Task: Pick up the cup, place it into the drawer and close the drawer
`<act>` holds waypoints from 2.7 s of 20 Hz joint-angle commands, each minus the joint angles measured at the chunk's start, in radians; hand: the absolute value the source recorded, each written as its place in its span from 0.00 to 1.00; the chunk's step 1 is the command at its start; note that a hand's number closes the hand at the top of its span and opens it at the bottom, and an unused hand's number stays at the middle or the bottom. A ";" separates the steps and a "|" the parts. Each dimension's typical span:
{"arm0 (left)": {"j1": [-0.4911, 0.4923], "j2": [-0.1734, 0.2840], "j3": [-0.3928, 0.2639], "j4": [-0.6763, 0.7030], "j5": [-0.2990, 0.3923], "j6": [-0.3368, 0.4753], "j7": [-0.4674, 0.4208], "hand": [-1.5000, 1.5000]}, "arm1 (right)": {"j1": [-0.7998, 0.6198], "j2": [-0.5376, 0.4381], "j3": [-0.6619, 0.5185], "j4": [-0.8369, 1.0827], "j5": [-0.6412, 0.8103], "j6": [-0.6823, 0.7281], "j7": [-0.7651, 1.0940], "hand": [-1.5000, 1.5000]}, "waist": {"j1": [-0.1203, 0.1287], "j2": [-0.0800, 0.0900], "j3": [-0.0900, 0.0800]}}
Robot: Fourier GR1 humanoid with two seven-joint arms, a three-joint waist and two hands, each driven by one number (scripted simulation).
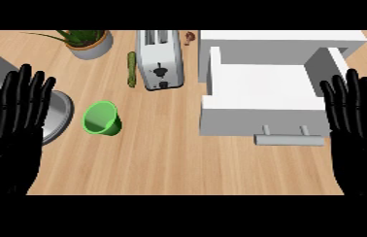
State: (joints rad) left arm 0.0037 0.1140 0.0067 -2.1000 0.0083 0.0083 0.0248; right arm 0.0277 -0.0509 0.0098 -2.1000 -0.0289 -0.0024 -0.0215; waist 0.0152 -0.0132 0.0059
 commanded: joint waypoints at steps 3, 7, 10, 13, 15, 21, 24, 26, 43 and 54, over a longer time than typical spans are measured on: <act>0.064 0.006 0.012 0.017 0.072 -0.093 -0.082 0.00 | -0.040 0.006 -0.008 0.022 0.038 -0.021 -0.018 0.00 | -0.013 0.013 -0.006; -0.029 -0.061 0.009 0.139 0.216 -0.080 0.026 0.00 | -0.047 -0.077 -0.004 0.026 0.065 0.035 0.062 0.00 | -0.023 0.019 -0.007; 0.029 -0.081 -0.010 0.103 0.237 -0.086 0.035 0.00 | -0.064 -0.102 -0.020 0.043 0.067 0.053 0.086 0.00 | -0.012 0.013 -0.006; -0.039 -0.032 0.089 0.222 0.313 -0.128 0.025 0.00 | -0.077 -0.087 -0.034 0.078 0.064 0.053 0.046 0.00 | -0.015 0.014 -0.006; -0.003 -0.026 0.117 0.259 0.319 -0.164 -0.050 0.00 | -0.112 -0.144 -0.107 0.100 0.000 0.109 0.056 0.00 | -0.014 0.014 -0.006; 0.035 -0.008 0.155 0.317 0.297 -0.166 -0.050 0.00 | -0.053 -0.107 -0.079 0.102 0.030 0.113 -0.008 0.00 | -0.015 0.013 -0.006; -0.010 0.041 0.222 0.478 0.286 -0.200 -0.125 0.00 | -0.005 -0.073 -0.037 0.061 0.067 0.091 -0.017 0.00 | -0.020 0.014 -0.006; 0.015 0.003 0.190 0.488 0.209 -0.153 -0.174 0.00 | -0.103 -0.094 -0.070 0.141 0.051 0.100 0.014 0.00 | -0.014 0.014 -0.006; -0.210 0.112 0.316 1.261 0.120 -0.191 -0.569 0.00 | -0.067 -0.076 -0.079 0.143 0.052 0.133 -0.020 0.00 | -0.021 0.014 -0.006; -0.352 0.192 0.368 1.764 0.085 -0.258 -0.958 0.00 | -0.002 -0.088 -0.098 0.047 0.015 0.174 0.008 0.00 | -0.030 0.016 -0.007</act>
State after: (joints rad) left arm -0.3088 0.2660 0.3522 -0.4772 0.0966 -0.2223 -0.8330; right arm -0.0391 -0.1296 -0.0810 -1.9965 0.0072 0.1407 -0.0159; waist -0.0106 0.0027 -0.0014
